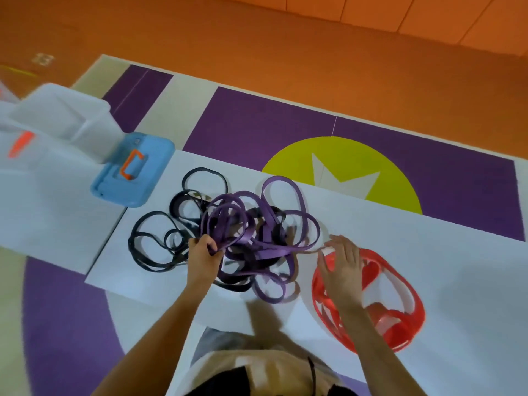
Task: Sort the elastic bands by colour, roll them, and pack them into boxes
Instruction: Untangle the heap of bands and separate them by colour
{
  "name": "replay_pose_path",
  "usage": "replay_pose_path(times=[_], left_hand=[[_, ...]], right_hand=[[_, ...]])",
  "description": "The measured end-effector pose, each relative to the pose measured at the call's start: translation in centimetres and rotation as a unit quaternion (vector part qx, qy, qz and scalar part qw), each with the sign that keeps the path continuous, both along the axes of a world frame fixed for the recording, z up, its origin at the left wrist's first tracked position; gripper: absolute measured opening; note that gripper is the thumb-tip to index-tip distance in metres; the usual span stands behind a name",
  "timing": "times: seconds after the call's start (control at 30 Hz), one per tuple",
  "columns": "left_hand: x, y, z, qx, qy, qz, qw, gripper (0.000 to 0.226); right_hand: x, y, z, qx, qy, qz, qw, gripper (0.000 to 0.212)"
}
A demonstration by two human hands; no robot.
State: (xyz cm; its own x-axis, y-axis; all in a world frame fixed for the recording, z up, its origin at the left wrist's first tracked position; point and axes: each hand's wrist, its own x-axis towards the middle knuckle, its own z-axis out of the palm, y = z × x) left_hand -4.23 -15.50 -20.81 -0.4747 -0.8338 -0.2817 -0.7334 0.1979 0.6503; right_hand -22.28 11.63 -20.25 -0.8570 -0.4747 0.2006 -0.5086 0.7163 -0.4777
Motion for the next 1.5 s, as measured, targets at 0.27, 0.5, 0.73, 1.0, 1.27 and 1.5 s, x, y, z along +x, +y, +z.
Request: replay_pose_path(times=[0.27, 0.5, 0.73, 1.0, 1.27, 1.5], left_hand=[[5.9, -2.1, 2.2, 0.078, 0.117, 0.087, 0.986, 0.039], [7.8, -6.3, 4.9, 0.181, 0.253, 0.193, 0.931, 0.035], [5.2, -8.9, 5.8, 0.255, 0.243, 0.128, 0.927, 0.031], [-0.3, -8.3, 5.5, 0.273, 0.089, -0.181, 0.941, 0.067], [-5.3, -3.0, 6.3, 0.026, 0.013, -0.303, 0.953, 0.018], [-11.4, -0.2, 1.5, 0.242, -0.12, -0.208, 0.94, 0.063]], right_hand=[[-0.7, -11.3, -3.3, -0.029, -0.391, -0.158, 0.906, 0.049], [1.2, -12.1, -3.0, 0.079, -0.323, -0.129, 0.934, 0.041], [3.1, -14.1, -1.9, 0.088, -0.268, -0.131, 0.95, 0.024], [4.5, -12.2, 0.0, -0.079, -0.277, -0.208, 0.935, 0.012], [3.6, -10.1, 1.3, -0.183, -0.427, -0.227, 0.856, 0.028], [2.7, -8.7, 0.1, -0.248, -0.522, -0.184, 0.795, 0.032]])
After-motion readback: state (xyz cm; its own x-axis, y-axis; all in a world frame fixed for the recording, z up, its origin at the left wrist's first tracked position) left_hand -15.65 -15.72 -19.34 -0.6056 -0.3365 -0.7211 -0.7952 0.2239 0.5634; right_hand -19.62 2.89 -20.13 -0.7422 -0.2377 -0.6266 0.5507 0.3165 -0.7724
